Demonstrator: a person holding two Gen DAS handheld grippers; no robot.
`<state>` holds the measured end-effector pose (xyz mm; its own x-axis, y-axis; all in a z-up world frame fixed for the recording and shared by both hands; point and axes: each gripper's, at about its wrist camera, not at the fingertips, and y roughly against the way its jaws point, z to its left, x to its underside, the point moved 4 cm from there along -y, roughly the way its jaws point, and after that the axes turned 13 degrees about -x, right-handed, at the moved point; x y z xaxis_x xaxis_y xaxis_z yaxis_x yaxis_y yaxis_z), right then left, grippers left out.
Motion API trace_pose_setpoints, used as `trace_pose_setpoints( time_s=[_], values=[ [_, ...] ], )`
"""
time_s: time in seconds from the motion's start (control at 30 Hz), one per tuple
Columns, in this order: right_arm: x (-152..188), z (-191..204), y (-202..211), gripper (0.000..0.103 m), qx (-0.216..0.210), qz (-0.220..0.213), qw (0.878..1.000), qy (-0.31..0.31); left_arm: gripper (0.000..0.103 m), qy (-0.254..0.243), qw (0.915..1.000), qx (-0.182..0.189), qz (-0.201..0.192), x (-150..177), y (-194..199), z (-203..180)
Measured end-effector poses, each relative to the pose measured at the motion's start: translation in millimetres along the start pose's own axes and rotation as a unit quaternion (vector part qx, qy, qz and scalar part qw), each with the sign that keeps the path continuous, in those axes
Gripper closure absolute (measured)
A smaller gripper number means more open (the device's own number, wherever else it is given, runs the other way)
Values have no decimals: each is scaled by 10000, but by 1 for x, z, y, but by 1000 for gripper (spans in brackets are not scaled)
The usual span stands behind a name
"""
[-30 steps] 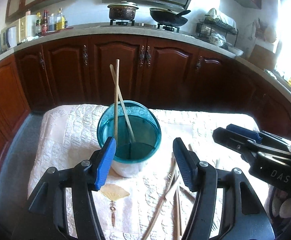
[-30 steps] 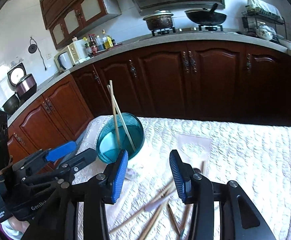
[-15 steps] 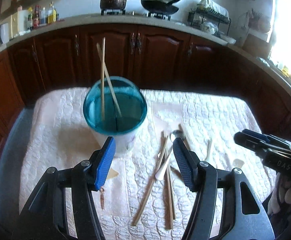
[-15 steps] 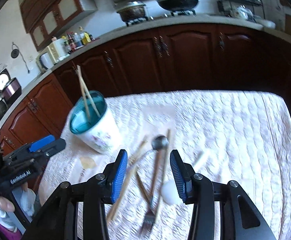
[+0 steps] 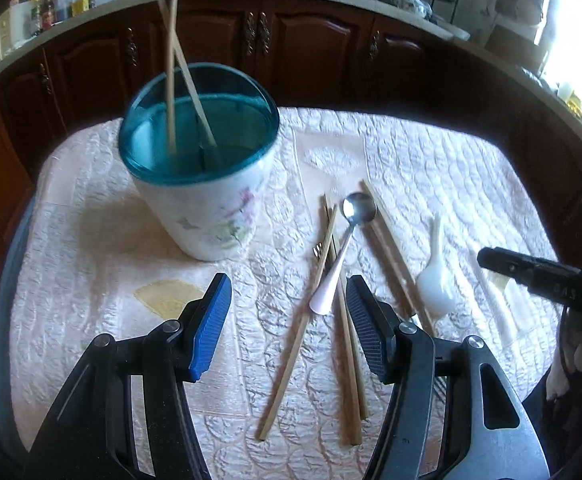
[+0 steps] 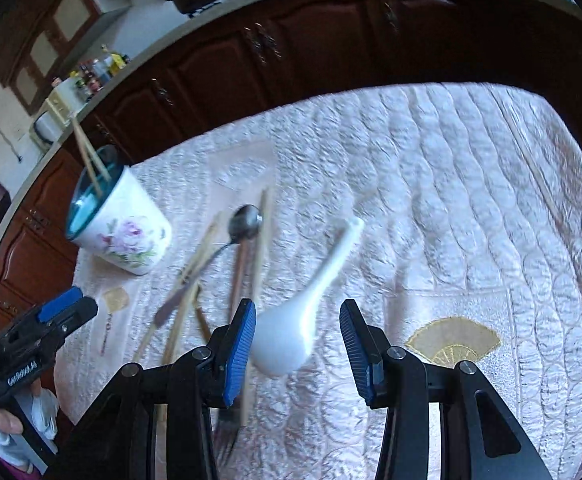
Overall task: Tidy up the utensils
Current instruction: 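Move both open tools back over the remaining utensils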
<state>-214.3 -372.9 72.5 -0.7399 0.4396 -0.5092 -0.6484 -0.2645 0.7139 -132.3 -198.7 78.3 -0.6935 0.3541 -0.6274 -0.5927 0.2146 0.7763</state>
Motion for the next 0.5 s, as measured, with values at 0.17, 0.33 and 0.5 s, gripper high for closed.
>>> trace_pose_setpoints(
  time_s=[0.17,0.33,0.5],
  values=[
    [0,-18,-18,61,86,198,9997,-86,43,-17,9998,10,181,5,-14,-6],
    [-14,-34,-35,64,56,152,9995,-270,43,-97,9996,2,250,6,-22,-10],
    [-34,-55,-56,68,-20,108,9983,-572,43,-80,9996,23,284,5,-27,-12]
  ],
)
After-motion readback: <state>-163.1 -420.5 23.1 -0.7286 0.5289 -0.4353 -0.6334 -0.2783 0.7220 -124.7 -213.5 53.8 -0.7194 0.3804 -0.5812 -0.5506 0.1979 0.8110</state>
